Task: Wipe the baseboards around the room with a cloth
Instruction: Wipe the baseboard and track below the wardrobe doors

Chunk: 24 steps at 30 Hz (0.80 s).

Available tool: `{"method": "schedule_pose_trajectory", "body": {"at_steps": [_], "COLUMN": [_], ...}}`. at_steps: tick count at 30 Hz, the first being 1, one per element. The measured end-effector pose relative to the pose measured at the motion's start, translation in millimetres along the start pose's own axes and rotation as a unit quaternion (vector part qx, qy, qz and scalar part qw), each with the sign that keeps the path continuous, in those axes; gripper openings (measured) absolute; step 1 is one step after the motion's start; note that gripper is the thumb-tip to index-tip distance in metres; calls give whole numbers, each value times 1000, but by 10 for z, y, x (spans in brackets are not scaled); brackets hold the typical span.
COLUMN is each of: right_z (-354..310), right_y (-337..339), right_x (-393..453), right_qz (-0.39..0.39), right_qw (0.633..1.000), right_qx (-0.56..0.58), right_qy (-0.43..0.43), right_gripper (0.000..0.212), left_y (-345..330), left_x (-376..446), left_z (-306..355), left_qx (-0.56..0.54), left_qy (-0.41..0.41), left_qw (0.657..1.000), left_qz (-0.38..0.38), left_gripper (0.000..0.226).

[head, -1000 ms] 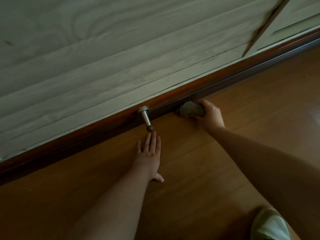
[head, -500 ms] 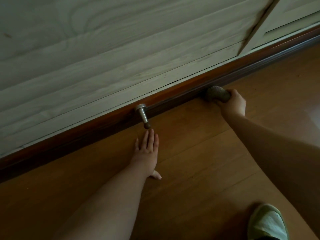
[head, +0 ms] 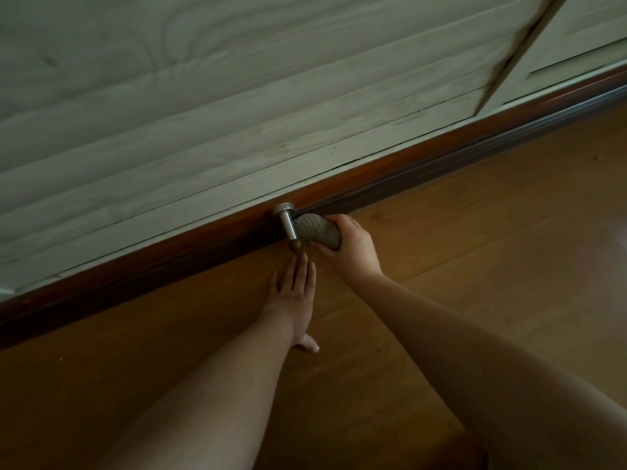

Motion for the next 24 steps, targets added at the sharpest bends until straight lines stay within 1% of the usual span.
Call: {"method": "schedule_pose_trajectory", "body": {"at_steps": [5,9,14,16,20,22,24], "right_z": [250,617,966,1078,1282,1224,1060], "right_y": [383,858,1358,1490,1708,1702,1592], "right_x": [98,216,368,402,354,304,228], "right_qz": [24,33,77,94,156,157,138], "right_qw": [999,996,987,983,964,965,974], "right_qx": [-31,-60,-103,-99,-35,-24,-22], "right_qy": [-15,-57,-100,-122,-211,-209,-177], "right_gripper": [48,52,49,48,48,50,50], "left_y": [1,9,1,-5,-10,-17,-15], "left_x": [-22,-32,-20,-18,12,22,23], "left_z": [-11,-9,-1,-4,31,34,25], "left_qx": [-15,-26,-36,-35,-25,-21,-10], "left_qy": [-4,-7,-7,-6,3,8,8], "left_qw": [1000,1000,999,999,1000,1000,1000], "left_qz": [3,2,-2,-3,-11,-12,-10], "left_gripper": [148,147,149,149,149,150,150]}}
Point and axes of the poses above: each hand's wrist, its own x-axis towards the middle knuckle, its own y-axis out of the back of the hand, z = x × y, the point moved 6 cm from there along x, towards the middle knuckle, and after that the axes turned 6 degrees about -x, right-handed, at the moved point
